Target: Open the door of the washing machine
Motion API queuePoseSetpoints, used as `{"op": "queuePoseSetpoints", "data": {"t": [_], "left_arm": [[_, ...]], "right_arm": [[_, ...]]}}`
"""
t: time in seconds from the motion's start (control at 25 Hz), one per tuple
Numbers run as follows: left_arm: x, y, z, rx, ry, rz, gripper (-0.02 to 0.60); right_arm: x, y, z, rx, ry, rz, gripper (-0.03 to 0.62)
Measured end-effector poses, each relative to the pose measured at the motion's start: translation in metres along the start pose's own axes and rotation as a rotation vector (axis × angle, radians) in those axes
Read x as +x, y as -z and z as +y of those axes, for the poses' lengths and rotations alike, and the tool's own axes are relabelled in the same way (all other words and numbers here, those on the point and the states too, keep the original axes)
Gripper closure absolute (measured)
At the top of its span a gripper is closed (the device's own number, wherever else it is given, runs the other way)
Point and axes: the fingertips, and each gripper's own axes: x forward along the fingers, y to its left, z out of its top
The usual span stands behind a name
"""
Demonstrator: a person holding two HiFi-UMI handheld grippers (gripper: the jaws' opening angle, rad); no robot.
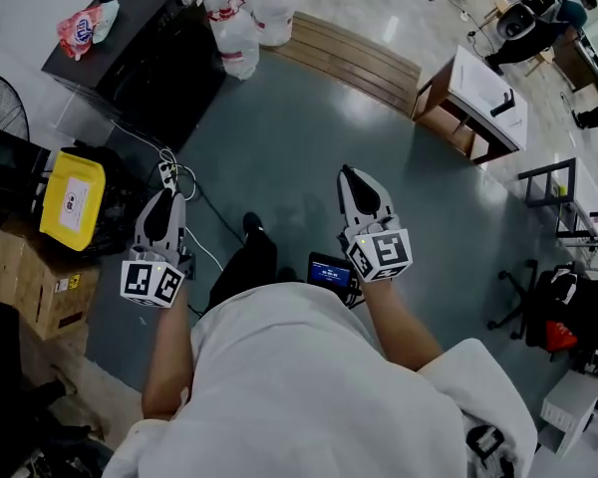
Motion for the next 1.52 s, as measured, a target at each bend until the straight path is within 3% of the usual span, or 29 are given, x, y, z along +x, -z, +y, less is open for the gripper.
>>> {"op": "queuePoseSetpoints", "data": {"t": [0.36,0.76,1.0,1.2,1.32,1.52], "left_arm": [[0.094,0.01,0.087,-0.069,-0.021,-0.015,0.502],[0.178,0.0,0.226,-0.069,-0.107,0.0,0.502],[0.19,0.028,0.295,-0.131,-0.256,0.032,0.502],[0.21,0.031,0.34,-0.133,-0.385,0.022,0.502],[0.222,0.037,0.363,-0.141,-0.487,0.034,0.502],[0.236,0.045,0.396,-0.211,-0.72,0.04,0.499]], "right_arm": [[0.116,0.002,-0.027,-0.023,-0.013,0.063,0.553],[0.309,-0.047,-0.022,-0.101,-0.119,0.041,0.554],[0.396,-0.047,-0.019,-0.171,-0.236,0.067,0.554],[0.494,-0.026,-0.021,-0.15,-0.36,0.104,0.554],[0.559,-0.015,-0.01,-0.139,-0.487,0.114,0.554],[0.665,0.005,0.015,-0.121,-0.758,0.184,0.554]]}}
